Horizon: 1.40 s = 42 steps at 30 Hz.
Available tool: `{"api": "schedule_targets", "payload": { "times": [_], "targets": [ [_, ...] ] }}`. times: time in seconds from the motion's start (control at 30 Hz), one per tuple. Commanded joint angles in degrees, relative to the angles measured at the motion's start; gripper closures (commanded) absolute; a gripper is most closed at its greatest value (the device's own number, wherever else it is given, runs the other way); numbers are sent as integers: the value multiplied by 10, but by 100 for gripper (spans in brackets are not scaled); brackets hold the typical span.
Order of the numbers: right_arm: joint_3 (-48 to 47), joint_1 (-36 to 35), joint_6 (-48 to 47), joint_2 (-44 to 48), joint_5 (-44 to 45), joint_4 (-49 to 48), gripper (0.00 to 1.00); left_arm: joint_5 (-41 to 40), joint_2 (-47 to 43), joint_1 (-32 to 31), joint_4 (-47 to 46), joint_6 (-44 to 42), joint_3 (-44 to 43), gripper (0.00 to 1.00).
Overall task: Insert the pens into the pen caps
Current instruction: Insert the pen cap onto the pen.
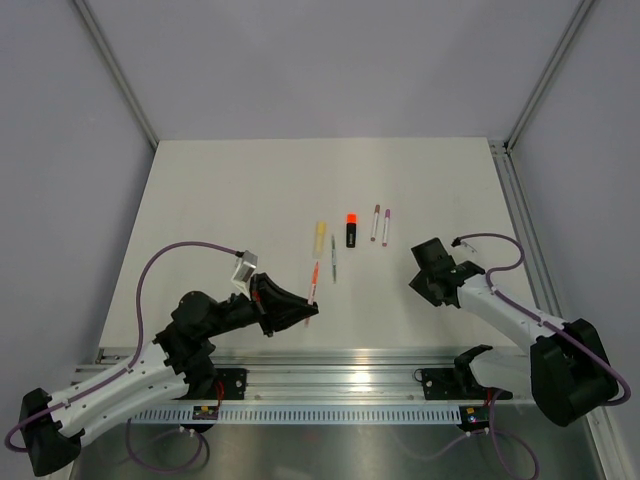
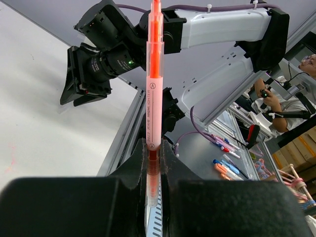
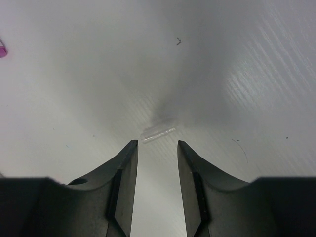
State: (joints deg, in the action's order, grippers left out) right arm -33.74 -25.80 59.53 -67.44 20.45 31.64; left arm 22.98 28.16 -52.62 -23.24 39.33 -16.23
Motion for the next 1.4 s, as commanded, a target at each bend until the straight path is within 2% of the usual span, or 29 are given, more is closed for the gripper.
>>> {"api": "schedule_targets", "payload": {
  "times": [0.0,0.47,1.1,1.37],
  "targets": [
    [-20,7,9,0,30,11,55,10,-6,-6,-38,0,7,100],
    [-58,10,-11,-77,44,19,55,9,-9,-8,-38,-1,7,100],
    [-67,11,-20,-115,15,29,55,9,-14,-12,-40,1,9,100],
    [-75,9,-31,-125,9,26,67,7,-15,-13,-40,0,9,100]
  ]
}}
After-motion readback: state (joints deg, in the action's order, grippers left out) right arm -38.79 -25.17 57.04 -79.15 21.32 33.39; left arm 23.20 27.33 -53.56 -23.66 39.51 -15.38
